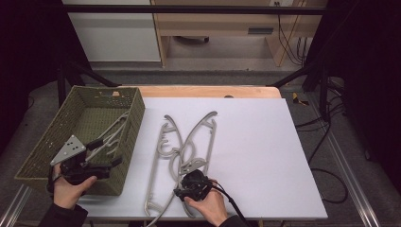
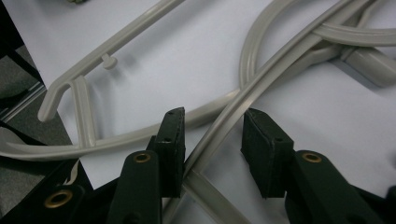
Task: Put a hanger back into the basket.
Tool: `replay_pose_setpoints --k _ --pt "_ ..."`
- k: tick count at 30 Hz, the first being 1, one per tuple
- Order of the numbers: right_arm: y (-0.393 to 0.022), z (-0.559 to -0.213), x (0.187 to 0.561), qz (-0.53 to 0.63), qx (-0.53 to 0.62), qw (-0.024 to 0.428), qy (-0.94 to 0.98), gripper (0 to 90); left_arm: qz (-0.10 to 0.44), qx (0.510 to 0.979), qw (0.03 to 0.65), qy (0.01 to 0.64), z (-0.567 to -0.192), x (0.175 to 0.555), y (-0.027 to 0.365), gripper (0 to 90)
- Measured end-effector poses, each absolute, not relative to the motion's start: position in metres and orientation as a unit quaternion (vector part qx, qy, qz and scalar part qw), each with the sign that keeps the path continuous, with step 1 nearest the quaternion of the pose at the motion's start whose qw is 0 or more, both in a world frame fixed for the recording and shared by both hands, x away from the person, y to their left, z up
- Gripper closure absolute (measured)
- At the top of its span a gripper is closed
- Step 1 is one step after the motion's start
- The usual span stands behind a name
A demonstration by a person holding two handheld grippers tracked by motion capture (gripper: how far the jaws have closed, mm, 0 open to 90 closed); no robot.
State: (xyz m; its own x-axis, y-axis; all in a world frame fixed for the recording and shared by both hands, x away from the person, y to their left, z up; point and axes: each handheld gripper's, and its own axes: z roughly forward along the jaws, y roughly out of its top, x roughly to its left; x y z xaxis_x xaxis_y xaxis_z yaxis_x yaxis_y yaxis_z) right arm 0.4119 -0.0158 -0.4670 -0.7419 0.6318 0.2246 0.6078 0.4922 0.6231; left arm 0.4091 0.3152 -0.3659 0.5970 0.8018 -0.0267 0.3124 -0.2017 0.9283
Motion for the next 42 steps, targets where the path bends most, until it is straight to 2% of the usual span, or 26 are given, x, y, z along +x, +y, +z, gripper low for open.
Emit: replay_pose_setpoints --k 8,15,21,24,26,28,31,36,42 --pt "-0.034 -0.463 0.415 0.337 0.394 -0.005 0.855 68.7 0.242 0.738 0.504 0.378 -0.366 0.409 0.315 5.7" --pt "-0.054 -0.462 0.413 0.326 0.413 -0.004 0.85 73.9 0.242 0.74 0.503 0.375 -0.366 0.408 0.314 5.7" --pt "-0.072 -0.462 0.411 0.323 0.425 0.002 0.846 76.4 0.242 0.74 0.503 0.375 -0.366 0.408 0.313 5.7" --pt "-0.073 -0.462 0.411 0.321 0.423 0.003 0.847 74.3 0.241 0.742 0.501 0.374 -0.366 0.409 0.312 5.7" --pt "-0.072 -0.461 0.411 0.325 0.423 0.01 0.846 70.0 0.241 0.742 0.501 0.374 -0.366 0.409 0.312 5.7" --pt "-0.072 -0.46 0.412 0.331 0.417 0.025 0.846 61.1 0.241 0.742 0.501 0.375 -0.367 0.409 0.312 5.7" --pt "-0.069 -0.46 0.414 0.34 0.418 0.042 0.841 58.9 0.241 0.743 0.5 0.374 -0.367 0.409 0.311 5.8" --pt "-0.06 -0.465 0.419 0.331 0.42 0.055 0.844 59.8 0.241 0.745 0.499 0.373 -0.367 0.409 0.31 5.7" --pt "-0.051 -0.467 0.418 0.312 0.421 0.089 0.847 69.5 0.24 0.745 0.498 0.373 -0.367 0.409 0.31 5.8"
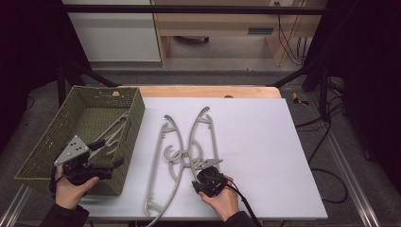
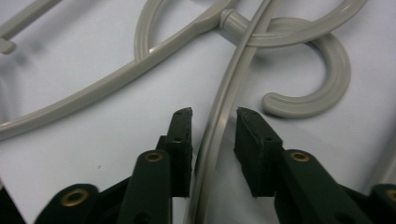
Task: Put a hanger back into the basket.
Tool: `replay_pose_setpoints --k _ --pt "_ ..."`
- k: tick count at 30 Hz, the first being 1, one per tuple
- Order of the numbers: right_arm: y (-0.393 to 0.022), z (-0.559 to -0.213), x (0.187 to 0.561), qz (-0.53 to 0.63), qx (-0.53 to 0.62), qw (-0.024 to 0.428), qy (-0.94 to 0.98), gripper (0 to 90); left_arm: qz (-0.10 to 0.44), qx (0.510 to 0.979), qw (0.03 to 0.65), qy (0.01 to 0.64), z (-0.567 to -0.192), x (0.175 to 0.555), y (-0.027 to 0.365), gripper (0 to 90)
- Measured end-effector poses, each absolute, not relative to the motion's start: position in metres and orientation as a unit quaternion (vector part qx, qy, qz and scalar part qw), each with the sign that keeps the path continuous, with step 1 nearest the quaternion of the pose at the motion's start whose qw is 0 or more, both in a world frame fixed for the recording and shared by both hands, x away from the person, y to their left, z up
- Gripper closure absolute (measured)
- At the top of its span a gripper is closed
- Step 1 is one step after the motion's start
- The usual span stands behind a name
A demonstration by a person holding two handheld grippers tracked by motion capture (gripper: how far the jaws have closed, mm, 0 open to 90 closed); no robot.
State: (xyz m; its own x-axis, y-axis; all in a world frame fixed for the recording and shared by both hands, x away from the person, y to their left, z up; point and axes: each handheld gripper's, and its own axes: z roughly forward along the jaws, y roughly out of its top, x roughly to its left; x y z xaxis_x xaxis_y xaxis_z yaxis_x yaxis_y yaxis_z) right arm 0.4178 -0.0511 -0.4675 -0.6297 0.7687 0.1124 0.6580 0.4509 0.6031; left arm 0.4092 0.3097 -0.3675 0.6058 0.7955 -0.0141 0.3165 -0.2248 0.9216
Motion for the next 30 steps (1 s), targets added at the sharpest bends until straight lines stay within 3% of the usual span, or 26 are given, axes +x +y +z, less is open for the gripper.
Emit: replay_pose_setpoints --k 4,12,30 --pt "-0.049 -0.467 0.417 0.301 0.419 0.106 0.85 75.6 0.241 0.746 0.498 0.372 -0.367 0.409 0.309 5.7" --pt "-0.061 -0.463 0.423 0.29 0.457 0.084 0.837 82.4 0.241 0.744 0.5 0.372 -0.366 0.408 0.31 5.8" --pt "-0.127 -0.423 0.435 0.358 0.408 0.019 0.84 82.8 0.241 0.751 0.498 0.361 -0.366 0.407 0.304 5.8"
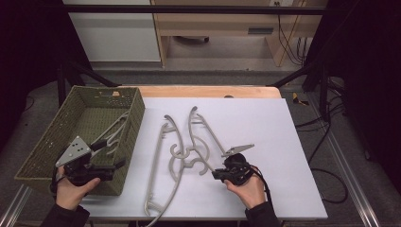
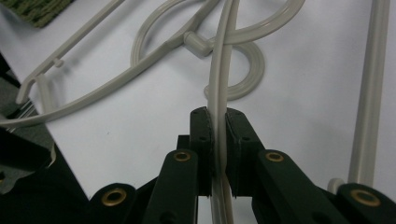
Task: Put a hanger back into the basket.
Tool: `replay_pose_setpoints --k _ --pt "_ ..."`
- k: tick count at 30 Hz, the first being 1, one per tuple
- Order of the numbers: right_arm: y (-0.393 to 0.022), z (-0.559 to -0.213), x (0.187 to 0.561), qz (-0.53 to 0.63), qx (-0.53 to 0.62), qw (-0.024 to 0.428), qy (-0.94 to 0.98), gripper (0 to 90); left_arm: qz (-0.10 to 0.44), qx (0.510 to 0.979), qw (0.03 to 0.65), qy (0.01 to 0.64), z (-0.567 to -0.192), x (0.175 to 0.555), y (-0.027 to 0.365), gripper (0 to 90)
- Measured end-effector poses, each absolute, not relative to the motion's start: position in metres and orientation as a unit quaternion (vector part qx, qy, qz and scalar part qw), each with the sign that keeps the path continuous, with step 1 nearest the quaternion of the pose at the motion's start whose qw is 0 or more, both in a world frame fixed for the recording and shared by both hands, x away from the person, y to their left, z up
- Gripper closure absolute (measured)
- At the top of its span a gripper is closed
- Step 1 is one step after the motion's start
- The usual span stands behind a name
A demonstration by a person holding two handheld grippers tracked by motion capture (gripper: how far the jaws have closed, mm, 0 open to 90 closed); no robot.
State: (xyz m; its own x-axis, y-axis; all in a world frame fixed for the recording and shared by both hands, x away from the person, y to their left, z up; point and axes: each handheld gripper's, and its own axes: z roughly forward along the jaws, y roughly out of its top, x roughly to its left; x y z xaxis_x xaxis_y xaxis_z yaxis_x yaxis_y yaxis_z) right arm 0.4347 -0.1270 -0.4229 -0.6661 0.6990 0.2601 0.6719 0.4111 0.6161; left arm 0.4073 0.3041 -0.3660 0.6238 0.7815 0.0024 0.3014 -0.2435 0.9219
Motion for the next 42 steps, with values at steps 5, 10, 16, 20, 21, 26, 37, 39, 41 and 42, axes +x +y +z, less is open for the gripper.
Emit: replay_pose_setpoints --k 5,10,16,20,21,26,37,39,41,42 --pt "-0.142 -0.41 0.435 0.379 0.383 0.004 0.842 82.8 0.237 0.759 0.494 0.353 -0.367 0.407 0.298 5.8" --pt "-0.153 -0.398 0.435 0.408 0.358 0.001 0.84 82.8 0.233 0.767 0.492 0.34 -0.366 0.406 0.291 5.8" --pt "-0.163 -0.384 0.435 0.43 0.325 -0.015 0.842 82.7 0.23 0.783 0.482 0.318 -0.365 0.406 0.278 5.8" --pt "-0.169 -0.379 0.436 0.447 0.298 -0.04 0.842 82.8 0.23 0.798 0.47 0.298 -0.364 0.406 0.268 5.7" --pt "-0.171 -0.379 0.437 0.45 0.291 -0.046 0.843 82.7 0.231 0.802 0.467 0.293 -0.364 0.407 0.265 5.7" --pt "-0.171 -0.379 0.438 0.45 0.268 -0.072 0.849 82.7 0.23 0.822 0.448 0.267 -0.364 0.407 0.253 5.5" --pt "-0.171 -0.376 0.429 0.447 0.228 -0.107 0.859 82.6 0.229 0.848 0.422 0.224 -0.363 0.418 0.227 5.7" --pt "-0.171 -0.376 0.428 0.451 0.22 -0.109 0.858 82.6 0.231 0.854 0.415 0.213 -0.363 0.419 0.22 6.1" --pt "-0.171 -0.376 0.427 0.453 0.22 -0.112 0.856 82.6 0.234 0.86 0.407 0.199 -0.363 0.42 0.215 6.9" --pt "-0.171 -0.376 0.427 0.453 0.217 -0.112 0.857 82.6 0.235 0.863 0.404 0.193 -0.363 0.421 0.212 7.0"
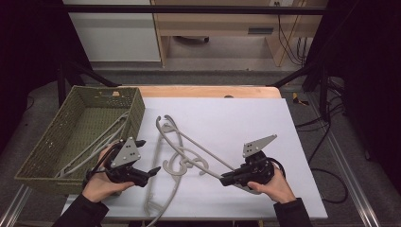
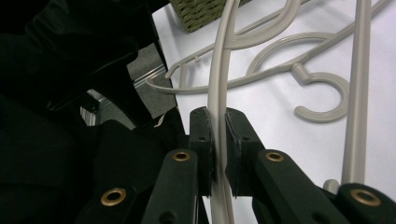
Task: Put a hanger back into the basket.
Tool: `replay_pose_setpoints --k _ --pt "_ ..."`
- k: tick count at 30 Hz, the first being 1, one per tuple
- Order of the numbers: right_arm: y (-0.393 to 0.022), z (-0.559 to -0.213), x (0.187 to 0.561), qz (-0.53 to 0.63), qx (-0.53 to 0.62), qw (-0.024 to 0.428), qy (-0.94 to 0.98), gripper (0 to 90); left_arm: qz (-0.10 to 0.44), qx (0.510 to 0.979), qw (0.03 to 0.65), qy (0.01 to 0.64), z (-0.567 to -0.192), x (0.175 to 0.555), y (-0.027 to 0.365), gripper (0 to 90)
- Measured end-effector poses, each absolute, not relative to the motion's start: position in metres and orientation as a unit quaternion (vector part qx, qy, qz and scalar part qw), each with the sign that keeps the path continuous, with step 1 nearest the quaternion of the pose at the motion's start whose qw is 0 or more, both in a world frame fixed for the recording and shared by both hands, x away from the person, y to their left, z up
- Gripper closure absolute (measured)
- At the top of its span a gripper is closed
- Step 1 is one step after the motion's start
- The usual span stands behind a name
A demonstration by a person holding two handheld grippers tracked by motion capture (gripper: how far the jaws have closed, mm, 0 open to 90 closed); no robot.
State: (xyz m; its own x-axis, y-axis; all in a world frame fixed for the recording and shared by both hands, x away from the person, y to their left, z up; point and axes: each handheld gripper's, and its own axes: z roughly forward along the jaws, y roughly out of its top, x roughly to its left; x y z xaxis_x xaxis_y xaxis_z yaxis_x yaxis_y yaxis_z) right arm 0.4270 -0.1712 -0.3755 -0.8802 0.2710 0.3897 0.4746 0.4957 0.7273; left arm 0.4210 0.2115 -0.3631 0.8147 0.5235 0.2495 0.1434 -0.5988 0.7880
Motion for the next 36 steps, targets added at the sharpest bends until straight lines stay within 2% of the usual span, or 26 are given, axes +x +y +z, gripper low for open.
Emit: replay_pose_setpoints --k 13,20,30,36 --pt "-0.169 -0.377 0.422 -0.452 -0.19 0.141 -0.86 82.6 0.256 0.885 0.371 0.111 -0.369 0.423 0.185 16.6" --pt "-0.168 -0.377 0.42 -0.446 -0.186 0.151 -0.862 82.6 0.282 0.885 0.359 0.086 -0.373 0.423 0.181 29.2" --pt "-0.167 -0.379 0.42 -0.443 -0.176 0.16 -0.865 82.5 0.285 0.894 0.34 0.054 -0.379 0.427 0.178 52.7" --pt "-0.169 -0.379 0.42 -0.441 -0.175 0.165 -0.865 82.4 0.29 0.899 0.326 0.03 -0.381 0.425 0.177 59.3"
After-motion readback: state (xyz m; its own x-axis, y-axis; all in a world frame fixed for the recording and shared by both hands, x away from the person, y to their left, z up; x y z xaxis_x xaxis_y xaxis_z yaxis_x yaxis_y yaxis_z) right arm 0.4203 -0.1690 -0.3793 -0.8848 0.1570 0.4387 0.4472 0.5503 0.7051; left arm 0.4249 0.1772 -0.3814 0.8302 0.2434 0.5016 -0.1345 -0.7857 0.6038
